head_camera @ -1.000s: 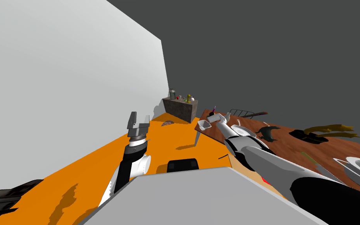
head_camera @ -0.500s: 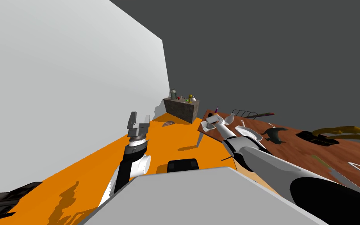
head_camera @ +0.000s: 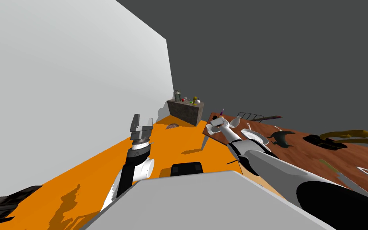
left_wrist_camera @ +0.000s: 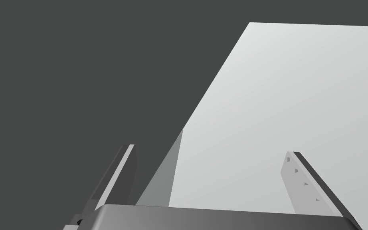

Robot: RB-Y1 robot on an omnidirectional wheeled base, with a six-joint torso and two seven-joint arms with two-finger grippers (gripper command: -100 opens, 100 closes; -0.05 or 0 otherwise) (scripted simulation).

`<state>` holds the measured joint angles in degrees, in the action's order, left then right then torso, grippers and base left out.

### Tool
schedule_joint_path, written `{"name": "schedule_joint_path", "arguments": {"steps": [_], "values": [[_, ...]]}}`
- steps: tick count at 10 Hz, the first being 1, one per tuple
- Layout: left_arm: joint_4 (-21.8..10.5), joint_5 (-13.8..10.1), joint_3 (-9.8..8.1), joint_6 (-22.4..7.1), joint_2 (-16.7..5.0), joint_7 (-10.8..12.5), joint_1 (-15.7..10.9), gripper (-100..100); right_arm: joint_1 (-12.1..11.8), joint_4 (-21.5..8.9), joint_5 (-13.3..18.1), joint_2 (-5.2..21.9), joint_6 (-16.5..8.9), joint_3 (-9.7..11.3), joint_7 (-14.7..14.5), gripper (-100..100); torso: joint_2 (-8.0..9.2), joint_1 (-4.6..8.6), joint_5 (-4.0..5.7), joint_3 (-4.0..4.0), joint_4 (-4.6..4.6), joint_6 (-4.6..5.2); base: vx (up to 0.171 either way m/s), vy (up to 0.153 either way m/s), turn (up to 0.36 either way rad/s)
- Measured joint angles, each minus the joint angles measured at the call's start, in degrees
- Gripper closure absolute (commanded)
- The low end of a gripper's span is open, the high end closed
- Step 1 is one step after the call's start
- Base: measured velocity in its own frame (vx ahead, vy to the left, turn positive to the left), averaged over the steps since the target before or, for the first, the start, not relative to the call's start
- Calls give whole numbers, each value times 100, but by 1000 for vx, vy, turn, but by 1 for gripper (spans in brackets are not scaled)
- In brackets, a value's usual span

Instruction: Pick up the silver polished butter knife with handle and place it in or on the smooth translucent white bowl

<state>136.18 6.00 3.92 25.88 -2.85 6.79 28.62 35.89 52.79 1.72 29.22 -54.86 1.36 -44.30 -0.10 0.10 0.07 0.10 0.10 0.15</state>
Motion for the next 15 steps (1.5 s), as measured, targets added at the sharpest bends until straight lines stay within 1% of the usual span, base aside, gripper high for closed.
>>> {"name": "schedule_joint_path", "arguments": {"steps": [1,2,3,4,6,7,8,9,10,11,12,13,14,15], "values": [[0,0,0,0,0,0,0,0,0,0,0,0,0,0,0,0,0,0,0,0,0,0,0,0,0],[0,0,0,0,0,0,0,0,0,0,0,0,0,0,0,-100,0,0,0,0,0,0,51,104,400],[0,0,1,0,1,0,-1,0,-71,-243,-114,194,134,142,87,-100,-16,-32,-5,9,4,-9,56,139,233],[0,0,1,0,1,0,0,0,-250,-259,-126,360,282,266,258,-100,-19,-46,-10,11,5,-2,30,76,-44],[0,0,0,0,0,0,0,0,-662,-81,-96,471,474,327,648,-100,-2,-5,1,4,6,6,5,2,-13],[0,0,0,0,0,0,0,0,-722,-141,-104,488,601,329,783,-100,2,9,3,1,4,5,-6,-17,6],[0,0,0,0,0,0,0,0,-717,-216,-130,510,719,324,820,-100,3,13,4,0,3,5,59,107,373],[0,0,1,0,1,0,-1,0,-912,-434,-186,661,943,478,973,-100,-15,-24,0,10,8,-3,70,120,216],[0,0,1,0,1,0,1,0,-1132,-386,-251,844,1040,586,1147,-100,-20,-33,-7,14,8,3,33,60,-2],[0,0,0,0,0,0,1,0,-1236,-431,-315,988,1104,627,1269,-100,-11,-18,-4,9,6,7,4,17,-25],[0,0,0,0,0,0,0,0,-1306,-517,-306,1027,1235,642,1414,-100,-1,-3,1,3,5,6,-10,-6,0],[0,0,0,0,0,0,0,0,-1364,-539,-285,1031,1389,646,1553,-100,5,7,3,-1,3,5,-11,-13,6],[0,0,0,0,0,0,0,0,-1383,-552,-279,1032,1515,647,1621,-100,7,10,3,-2,2,4,24,89,379],[0,0,1,0,1,0,-1,0,-1503,-755,-402,1229,1683,795,1717,-100,-6,-17,7,8,9,-9,71,114,233]]}}
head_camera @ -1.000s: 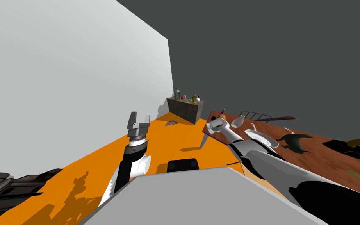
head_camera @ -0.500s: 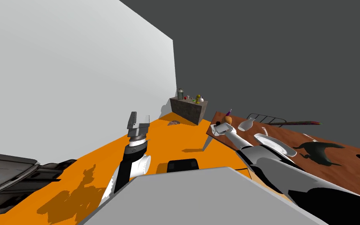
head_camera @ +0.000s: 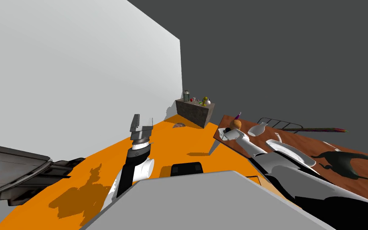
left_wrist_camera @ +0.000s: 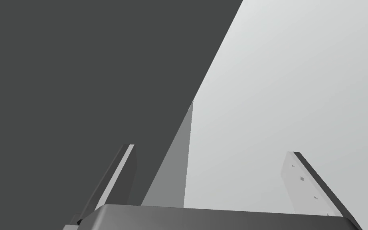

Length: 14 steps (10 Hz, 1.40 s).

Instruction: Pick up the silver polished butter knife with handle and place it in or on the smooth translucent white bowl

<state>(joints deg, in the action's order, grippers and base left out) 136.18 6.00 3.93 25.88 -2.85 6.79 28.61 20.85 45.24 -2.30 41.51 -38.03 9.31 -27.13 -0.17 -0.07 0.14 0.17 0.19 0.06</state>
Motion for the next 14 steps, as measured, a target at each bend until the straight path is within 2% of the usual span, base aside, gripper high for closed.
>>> {"name": "schedule_joint_path", "arguments": {"steps": [1,2,3,5,6,7,8,10,11,12,13,14], "values": [[1,0,0,0,0,0,1,0,-278,138,-21,209,78,96,177,-100,-25,-2,6,17,10,2,68,69,14],[1,0,-1,0,0,0,2,0,-491,116,22,282,217,135,386,-100,-29,22,24,28,27,19,28,26,-39],[1,0,-1,0,0,0,2,0,-608,87,22,316,360,148,581,-100,-24,55,38,29,34,27,-1,-3,-25],[1,0,-2,0,-1,0,1,0,-602,-40,-3,321,631,170,744,-100,-16,85,48,25,32,25,17,31,196],[0,0,0,0,0,0,0,0,-862,47,-192,575,656,307,835,-100,-32,64,47,33,35,14,76,99,262],[1,0,0,0,0,0,2,0,-1147,19,-232,794,799,407,994,-100,-43,67,52,44,46,34,61,69,-11],[1,0,-1,0,0,0,2,0,-1195,-261,-177,820,1059,470,1156,-100,-43,92,67,50,57,50,21,34,-62],[1,0,-2,0,-1,0,1,0,-1272,-347,-161,840,1388,497,1462,-100,-24,131,78,40,54,51,22,41,165],[0,0,-1,0,0,0,1,0,-1456,-496,-310,1048,1564,666,1587,-100,-37,116,76,46,56,43,75,97,257],[1,0,-1,0,0,0,2,0,-1669,-542,-321,1246,1712,765,1749,-100,-46,109,74,52,59,48,41,53,7],[1,0,-2,0,0,0,2,0,-1678,-861,-251,1231,1956,836,1894,-100,-41,119,77,50,59,51,15,20,-36],[1,0,-2,0,-1,0,2,0,-1870,-732,-250,1300,2123,822,2064,-100,-32,130,78,45,56,51,0,0,0]]}}
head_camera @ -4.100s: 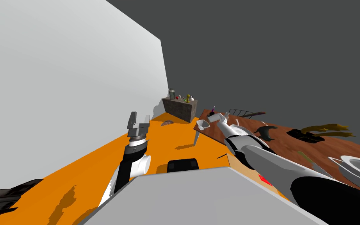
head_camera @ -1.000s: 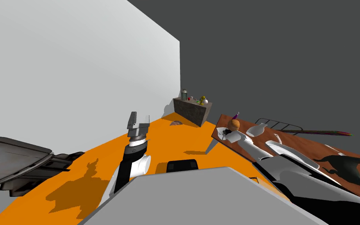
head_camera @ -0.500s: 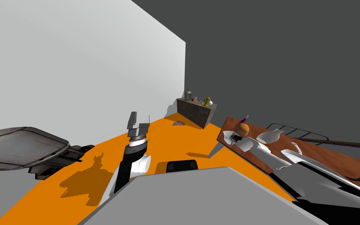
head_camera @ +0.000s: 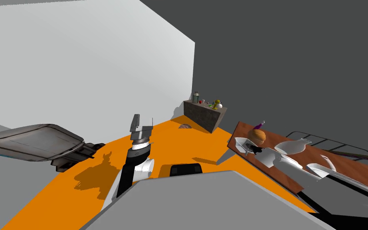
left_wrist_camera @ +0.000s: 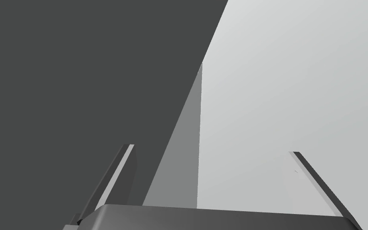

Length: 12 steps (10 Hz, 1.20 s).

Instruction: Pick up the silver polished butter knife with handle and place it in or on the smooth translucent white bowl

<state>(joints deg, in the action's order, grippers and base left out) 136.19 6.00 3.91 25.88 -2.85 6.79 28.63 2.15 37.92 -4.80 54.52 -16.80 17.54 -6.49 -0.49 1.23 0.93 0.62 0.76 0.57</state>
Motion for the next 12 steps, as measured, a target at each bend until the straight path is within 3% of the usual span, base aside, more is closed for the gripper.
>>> {"name": "schedule_joint_path", "arguments": {"steps": [1,3,4,5,7,8,9,10,12], "values": [[0,0,0,0,0,0,0,0,-83,78,-22,40,108,-5,170,-100,5,7,2,-3,-1,-2,64,99,398],[0,0,1,0,0,0,0,0,-456,-3,-383,560,322,373,433,-100,-18,-22,-7,10,3,-3,67,65,105],[0,0,0,0,0,0,1,0,-651,-40,-289,612,432,353,594,-100,-9,-8,-1,6,3,2,17,12,-42],[0,0,0,0,0,0,0,0,-670,-259,-187,531,628,350,744,-100,-1,3,3,1,0,-1,0,0,0],[0,0,0,0,0,0,0,0,-803,-181,-181,574,906,324,1054,-100,9,11,3,-5,-3,-3,34,48,188],[-1,0,1,0,0,0,-1,0,-974,-381,-513,908,1154,715,1234,-100,-11,-19,-5,5,0,-10,92,97,217],[0,0,0,0,0,0,0,0,-1086,-537,-526,1068,1386,848,1412,-100,-20,-24,-6,11,4,-5,53,41,9],[0,0,0,0,0,0,1,0,-1239,-561,-379,1059,1576,723,1566,-100,-12,-11,-1,7,3,-1,17,10,-25],[0,0,0,0,0,0,0,0,-1421,-577,-324,1064,1828,697,1874,-100,8,9,3,-5,-2,-2,38,29,174]]}}
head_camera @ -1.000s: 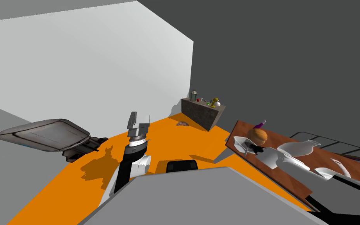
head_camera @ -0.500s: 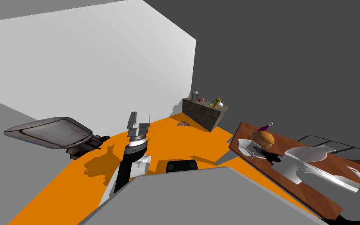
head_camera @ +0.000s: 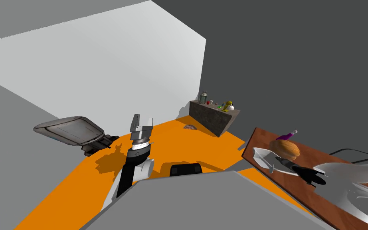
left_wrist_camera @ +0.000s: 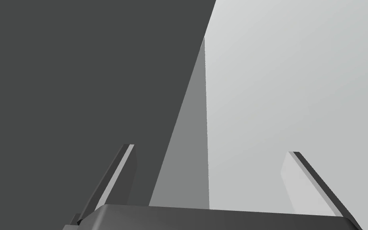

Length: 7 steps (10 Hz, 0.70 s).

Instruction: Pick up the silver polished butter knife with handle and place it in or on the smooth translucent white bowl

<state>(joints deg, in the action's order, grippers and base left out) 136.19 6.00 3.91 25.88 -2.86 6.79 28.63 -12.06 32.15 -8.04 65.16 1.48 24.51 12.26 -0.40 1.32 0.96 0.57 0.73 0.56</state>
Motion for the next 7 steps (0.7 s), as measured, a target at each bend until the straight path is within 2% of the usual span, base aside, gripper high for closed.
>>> {"name": "schedule_joint_path", "arguments": {"steps": [1,3,4,5,6,7], "values": [[-1,0,1,0,0,0,-1,0,-177,-26,-54,148,72,107,142,-100,-22,-19,-4,11,3,-11,106,83,251],[0,0,0,0,0,0,1,0,-662,63,-108,484,215,132,405,-100,-20,-24,-7,12,5,2,33,36,-15],[0,0,0,0,0,0,0,0,-532,-338,-119,477,462,421,610,-100,-7,-13,-3,4,2,1,-8,0,-5],[0,0,0,0,0,0,0,0,-673,-290,-126,506,657,345,773,-100,3,-5,-1,-2,-1,1,78,105,417],[-1,0,1,0,1,0,-1,0,-610,-731,-174,648,999,770,1070,-100,-23,-32,-7,12,4,-15,118,92,236],[0,0,1,0,0,0,1,0,-812,-599,-248,858,1215,714,1279,-100,-38,-36,-10,22,8,-5,62,22,-36]]}}
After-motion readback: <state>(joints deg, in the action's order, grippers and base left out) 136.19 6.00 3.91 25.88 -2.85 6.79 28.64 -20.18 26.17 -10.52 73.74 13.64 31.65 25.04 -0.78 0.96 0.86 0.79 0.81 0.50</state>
